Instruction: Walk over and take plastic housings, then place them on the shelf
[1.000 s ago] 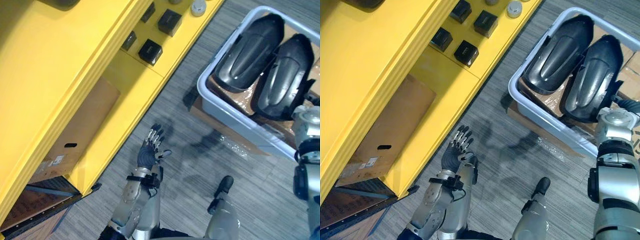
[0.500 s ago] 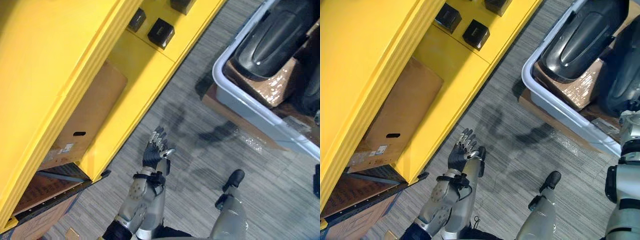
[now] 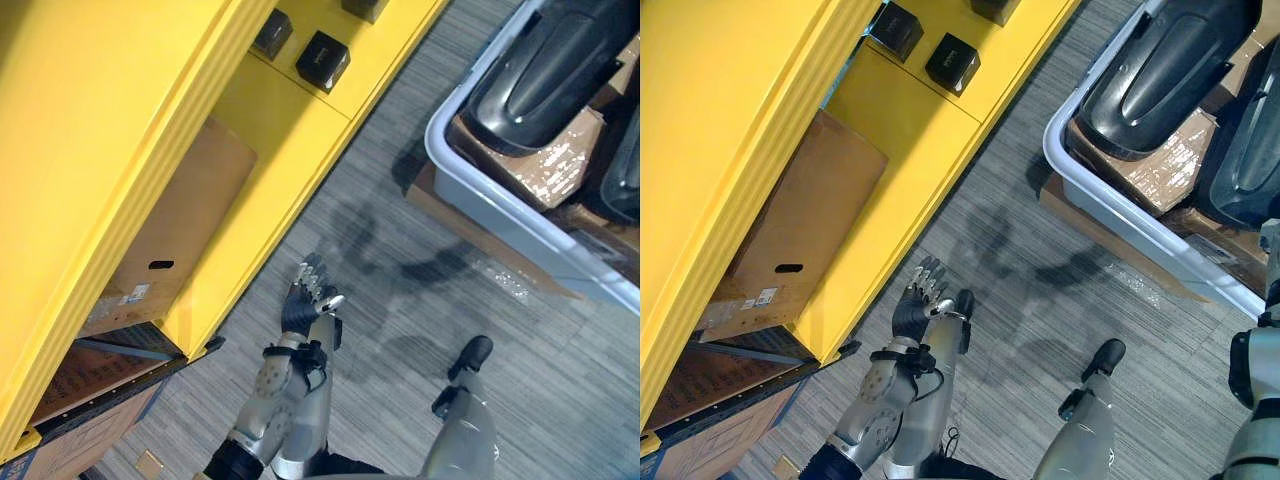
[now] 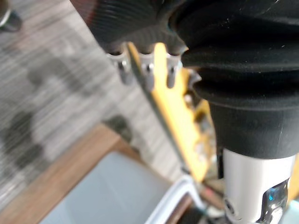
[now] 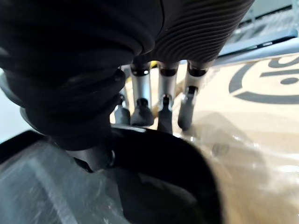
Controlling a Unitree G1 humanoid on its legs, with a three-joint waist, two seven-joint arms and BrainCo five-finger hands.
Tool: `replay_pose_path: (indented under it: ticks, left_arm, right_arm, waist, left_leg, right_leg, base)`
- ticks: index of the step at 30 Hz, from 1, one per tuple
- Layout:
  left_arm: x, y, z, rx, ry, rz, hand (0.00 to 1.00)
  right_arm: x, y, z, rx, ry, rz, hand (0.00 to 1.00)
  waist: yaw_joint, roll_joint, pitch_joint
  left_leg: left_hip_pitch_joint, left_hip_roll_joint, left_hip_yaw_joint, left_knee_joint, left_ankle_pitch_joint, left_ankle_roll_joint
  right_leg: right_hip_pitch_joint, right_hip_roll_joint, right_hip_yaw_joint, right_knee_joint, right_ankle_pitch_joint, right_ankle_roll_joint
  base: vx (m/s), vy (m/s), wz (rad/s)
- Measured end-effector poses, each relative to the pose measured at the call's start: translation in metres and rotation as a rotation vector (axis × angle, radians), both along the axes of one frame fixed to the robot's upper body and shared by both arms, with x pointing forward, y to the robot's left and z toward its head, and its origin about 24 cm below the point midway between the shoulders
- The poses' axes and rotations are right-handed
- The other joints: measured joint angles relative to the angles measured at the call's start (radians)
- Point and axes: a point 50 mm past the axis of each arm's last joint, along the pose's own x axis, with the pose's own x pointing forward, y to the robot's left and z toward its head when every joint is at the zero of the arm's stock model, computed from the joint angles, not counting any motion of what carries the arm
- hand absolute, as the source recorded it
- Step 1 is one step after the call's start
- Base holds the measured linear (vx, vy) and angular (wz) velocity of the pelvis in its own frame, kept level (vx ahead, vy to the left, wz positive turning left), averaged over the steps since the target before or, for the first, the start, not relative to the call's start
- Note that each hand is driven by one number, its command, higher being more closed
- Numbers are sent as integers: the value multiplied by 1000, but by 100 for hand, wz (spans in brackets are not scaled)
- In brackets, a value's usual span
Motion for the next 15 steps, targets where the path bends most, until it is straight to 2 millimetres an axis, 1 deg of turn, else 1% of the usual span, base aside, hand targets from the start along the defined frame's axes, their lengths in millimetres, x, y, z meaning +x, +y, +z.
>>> replay_pose_path:
  ticks: [3, 5, 6, 7, 8, 9, 10, 11, 12, 13, 14, 15]
  left_arm:
    - [-1, 2, 2, 8, -17, 5, 0]
    - [-3, 10, 7, 60, -60, 31, 0]
    - [-3, 12, 9, 83, -76, 32, 0]
    - [-3, 17, 13, 140, -113, 32, 0]
    - [-2, 19, 16, 168, -133, 35, 0]
    - [1, 22, 21, 228, -164, 36, 0]
    - [5, 25, 29, 286, -198, 32, 0]
    - [7, 27, 33, 311, -215, 35, 0]
    - [13, 32, 42, 344, -248, 28, 0]
    - [20, 33, 52, 377, -280, -1, 0]
    - [24, 33, 58, 392, -301, -15, 0]
    - [31, 33, 70, 416, -346, -37, 0]
  right_arm:
    - [10, 13, -7, -44, 22, 51, 100]
    - [22, 34, -22, -63, 26, 106, 100]
    - [25, 40, -26, -68, 28, 126, 100]
    - [32, 53, -30, -78, 15, 164, 100]
    - [35, 60, -31, -95, 11, 185, 100]
    - [40, 71, -30, -132, -1, 219, 100]
    - [43, 81, -28, -177, -11, 253, 100]
    - [46, 88, -26, -198, -21, 277, 100]
    - [50, 101, -20, -237, -44, 321, 100]
    - [53, 112, -18, -261, -56, 353, 100]
    - [54, 116, -17, -270, -63, 365, 100]
    - [55, 124, -14, -275, -88, 386, 100]
  waist:
    - [-7, -5, -2]
    - [-30, -29, -13]
    - [-33, -39, -17]
    - [-40, -59, -23]
    - [-47, -68, -22]
    - [-63, -83, -24]
    - [-77, -104, -28]
    - [-85, -116, -33]
    - [-91, -142, -30]
    - [-110, -157, -33]
    - [-116, -166, -30]
    - [-123, -184, -34]
  left_leg:
    - [28, 4, 0, -29, 18, -6]
    - [56, 8, 1, -56, 30, -12]
    - [65, 9, 3, -64, 34, -14]
    - [85, 14, 12, -83, 42, -17]
    - [100, 15, 16, -95, 47, -19]
    - [128, 17, 20, -119, 56, -22]
    - [157, 19, 27, -146, 67, -25]
    - [170, 22, 34, -163, 74, -28]
    - [208, 28, 55, -196, 87, -31]
    - [241, 30, 61, -228, 103, -35]
    - [262, 33, 68, -246, 109, -37]
    - [292, 37, 82, -276, 121, -41]
  right_leg:
    - [18, 5, -3, -5, 2, -7]
    - [34, 9, -3, -6, -1, -13]
    - [36, 9, -2, -6, -2, -14]
    - [39, 10, 4, -5, -3, -17]
    - [46, 10, 6, -6, -4, -19]
    - [63, 10, 6, -6, -8, -25]
    - [74, 10, 10, -5, -11, -31]
    - [74, 10, 14, -5, -13, -32]
    - [80, 10, 31, -5, -14, -36]
    - [97, 11, 32, -5, -18, -42]
    - [105, 11, 34, -5, -20, -45]
    - [108, 14, 50, -4, -22, -47]
  base:
    - [-55, -49, 3]
    - [-31, -42, 1]
    - [-11, -47, -5]
    - [-10, -42, -9]
    - [-14, -67, -7]
    - [-17, -66, -4]
    - [-26, -67, -5]
    - [-7, -56, -23]
    - [3, -51, -19]
    - [12, -64, -19]
    - [-3, -60, -16]
    - [1, -66, -21]
